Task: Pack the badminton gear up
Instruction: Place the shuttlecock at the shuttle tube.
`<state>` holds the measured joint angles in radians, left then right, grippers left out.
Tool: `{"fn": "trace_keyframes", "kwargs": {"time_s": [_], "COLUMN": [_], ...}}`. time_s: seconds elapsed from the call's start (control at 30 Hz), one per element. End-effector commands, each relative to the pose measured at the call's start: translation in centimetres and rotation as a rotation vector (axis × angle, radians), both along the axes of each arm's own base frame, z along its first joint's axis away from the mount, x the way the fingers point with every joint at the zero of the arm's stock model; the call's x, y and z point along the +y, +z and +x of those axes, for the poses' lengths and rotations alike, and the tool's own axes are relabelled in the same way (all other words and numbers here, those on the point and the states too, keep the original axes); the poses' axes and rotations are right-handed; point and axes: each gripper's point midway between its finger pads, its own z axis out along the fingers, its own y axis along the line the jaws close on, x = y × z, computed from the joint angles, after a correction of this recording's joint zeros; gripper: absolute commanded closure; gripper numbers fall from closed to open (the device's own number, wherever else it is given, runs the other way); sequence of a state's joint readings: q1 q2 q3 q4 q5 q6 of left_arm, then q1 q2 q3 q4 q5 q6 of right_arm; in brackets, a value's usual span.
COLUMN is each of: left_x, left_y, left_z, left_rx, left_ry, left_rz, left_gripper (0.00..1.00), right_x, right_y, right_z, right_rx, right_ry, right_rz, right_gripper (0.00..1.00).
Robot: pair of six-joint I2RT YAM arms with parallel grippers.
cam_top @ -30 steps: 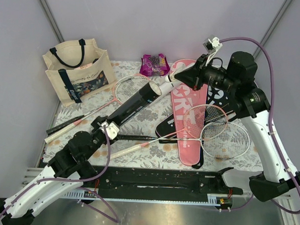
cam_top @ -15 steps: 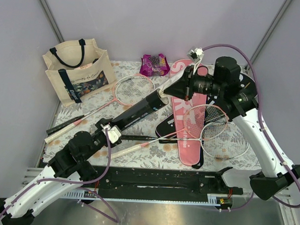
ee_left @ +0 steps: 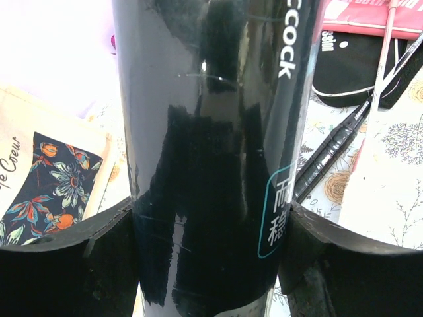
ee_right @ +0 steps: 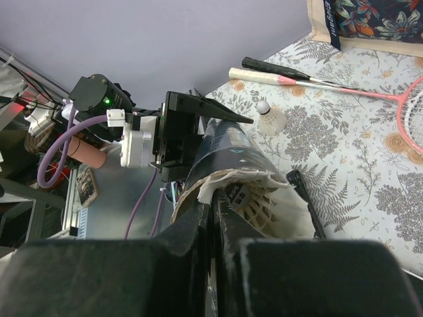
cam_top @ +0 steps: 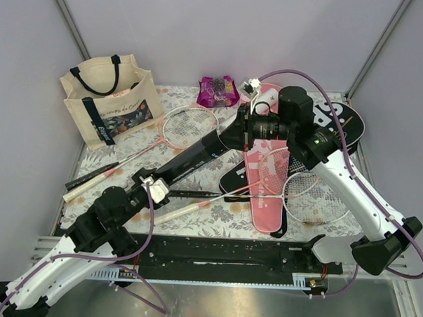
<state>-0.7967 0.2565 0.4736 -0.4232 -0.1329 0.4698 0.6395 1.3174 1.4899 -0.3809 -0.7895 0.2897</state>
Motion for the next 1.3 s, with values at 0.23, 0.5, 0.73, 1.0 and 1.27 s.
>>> {"fn": "trace_keyframes", "kwargs": {"time_s": [0.23, 0.5, 0.73, 1.0, 1.27], "left_x": [-0.8, -0.4, 0.7, 2.7, 6.5], "left_y": [4.7, 4.7, 4.1, 4.3, 6.0], "left_z": [0.5, 0.7, 1.4, 2.4, 3.3], "left_rx": [-0.121, -0.127, -0.109, -0.099, -0.131], "left_ry": [-0.009, 0.017, 0.098, 0.239, 0.464], "left_rz": [-0.137, -0.138, -0.122, -0.134, -0.162], "left_gripper": [0.6, 0.61, 0.61, 0.62, 0.59], "right_x": [2.3, 3.1, 1.3, -3.9, -5.5], "right_y": [-1.9, -2.2, 1.2, 4.4, 2.4], "right_z": [-0.7, -0.1, 0.9, 3.8, 5.7], "right_rx": [0.13, 0.191, 0.122, 0.016, 0.008], "right_ry": [0.095, 0.076, -0.09, -0.452, -0.624], "right_rz": [-0.025, -0.019, 0.003, 0.071, 0.222], "right_gripper": [0.78, 0.57, 0.38, 0.32, 0.3]}}
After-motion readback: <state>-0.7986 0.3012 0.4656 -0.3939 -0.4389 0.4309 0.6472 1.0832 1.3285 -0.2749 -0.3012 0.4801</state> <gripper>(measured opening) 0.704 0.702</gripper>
